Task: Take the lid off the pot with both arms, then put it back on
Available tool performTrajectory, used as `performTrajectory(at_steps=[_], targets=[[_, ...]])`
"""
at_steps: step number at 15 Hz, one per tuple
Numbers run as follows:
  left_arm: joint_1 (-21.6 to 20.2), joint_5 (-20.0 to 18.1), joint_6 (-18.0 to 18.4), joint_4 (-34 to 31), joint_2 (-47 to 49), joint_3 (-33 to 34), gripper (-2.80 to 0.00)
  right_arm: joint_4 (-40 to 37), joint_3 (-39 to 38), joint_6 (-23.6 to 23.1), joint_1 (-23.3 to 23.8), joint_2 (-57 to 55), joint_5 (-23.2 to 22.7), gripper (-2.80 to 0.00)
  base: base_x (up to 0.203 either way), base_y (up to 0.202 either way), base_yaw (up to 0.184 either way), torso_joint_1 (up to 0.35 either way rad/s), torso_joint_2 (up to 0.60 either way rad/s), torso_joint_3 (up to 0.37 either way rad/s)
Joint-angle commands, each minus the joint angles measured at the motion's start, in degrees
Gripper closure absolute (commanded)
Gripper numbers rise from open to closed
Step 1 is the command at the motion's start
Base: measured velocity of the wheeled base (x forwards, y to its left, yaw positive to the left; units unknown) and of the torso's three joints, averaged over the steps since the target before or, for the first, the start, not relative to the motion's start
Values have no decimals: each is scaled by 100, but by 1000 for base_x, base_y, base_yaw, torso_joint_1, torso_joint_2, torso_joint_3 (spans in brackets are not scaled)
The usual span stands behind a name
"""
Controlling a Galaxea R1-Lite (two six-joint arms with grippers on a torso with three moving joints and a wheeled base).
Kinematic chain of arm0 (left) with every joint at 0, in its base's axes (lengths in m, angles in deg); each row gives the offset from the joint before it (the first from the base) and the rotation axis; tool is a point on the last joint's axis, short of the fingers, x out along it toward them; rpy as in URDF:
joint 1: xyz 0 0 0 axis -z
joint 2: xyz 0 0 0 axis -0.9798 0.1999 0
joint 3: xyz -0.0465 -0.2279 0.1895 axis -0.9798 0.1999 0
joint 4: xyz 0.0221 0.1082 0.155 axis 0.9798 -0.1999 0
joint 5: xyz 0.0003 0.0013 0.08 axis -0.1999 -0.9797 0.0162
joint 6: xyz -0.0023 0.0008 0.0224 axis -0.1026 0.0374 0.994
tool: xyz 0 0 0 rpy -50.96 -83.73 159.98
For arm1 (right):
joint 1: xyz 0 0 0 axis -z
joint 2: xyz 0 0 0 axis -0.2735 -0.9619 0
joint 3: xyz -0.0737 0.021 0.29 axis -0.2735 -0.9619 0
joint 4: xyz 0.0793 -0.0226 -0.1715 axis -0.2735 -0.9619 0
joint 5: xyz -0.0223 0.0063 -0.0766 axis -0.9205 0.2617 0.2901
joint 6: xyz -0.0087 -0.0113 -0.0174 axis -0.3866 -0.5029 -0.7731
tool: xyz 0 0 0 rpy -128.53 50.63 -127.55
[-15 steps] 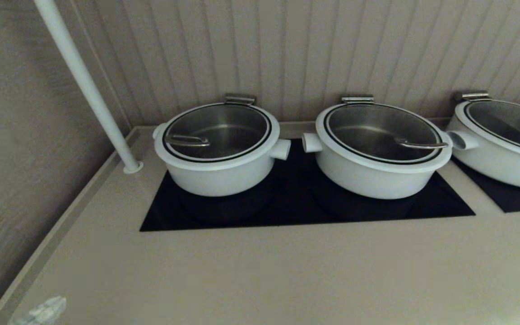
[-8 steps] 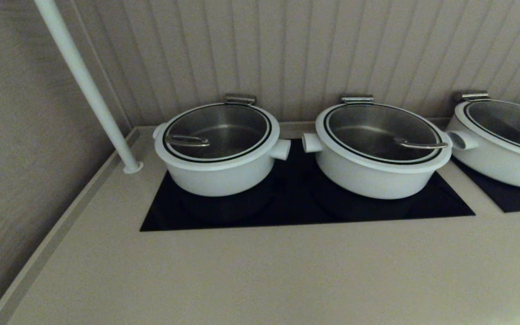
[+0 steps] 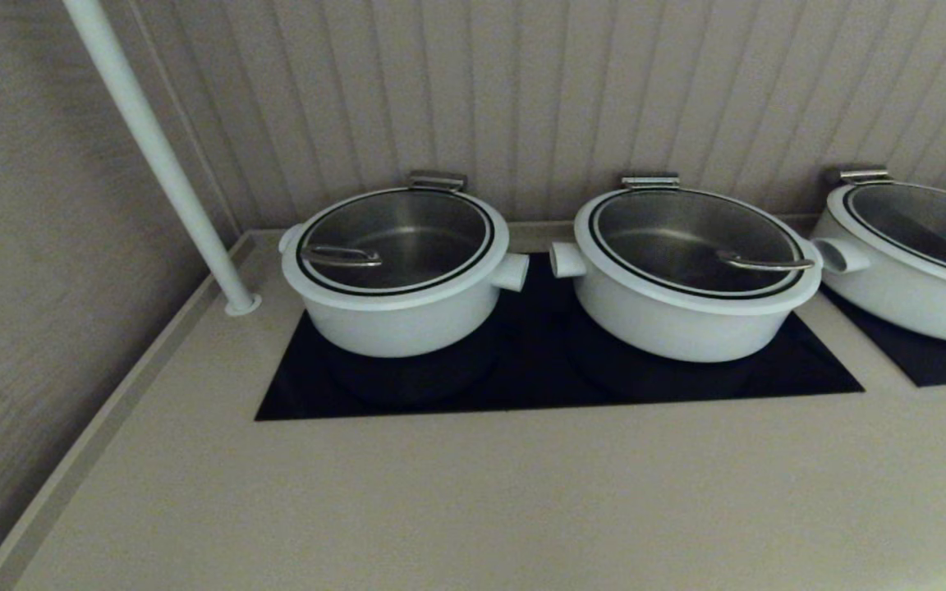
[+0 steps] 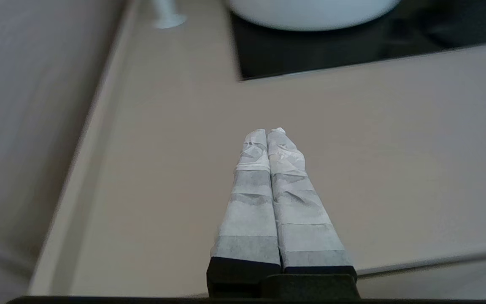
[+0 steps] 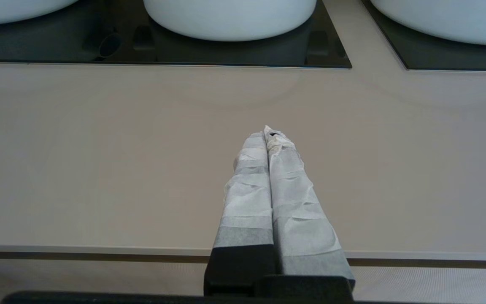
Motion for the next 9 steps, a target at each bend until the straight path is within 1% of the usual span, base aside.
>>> performTrajectory(at_steps=[1, 2, 3, 4, 9], targets=[[0, 291, 27, 54, -107, 175, 0, 3, 0, -4, 0, -9, -3, 0, 0, 0, 0, 0, 0, 0], [0, 299, 89, 190, -108, 189, 0, 3, 0, -4, 0, -9, -3, 0, 0, 0, 0, 0, 0, 0], [0, 279, 175, 182, -102, 189, 0, 3, 0, -4, 0, -9, -3, 0, 0, 0, 0, 0, 0, 0], [0, 149, 270, 213, -107, 197, 0, 11, 0, -4, 0, -9, -3, 0, 0, 0, 0, 0, 0, 0], [0, 107, 259, 217, -105, 198, 0, 3, 0, -4, 0, -9, -3, 0, 0, 0, 0, 0, 0, 0]])
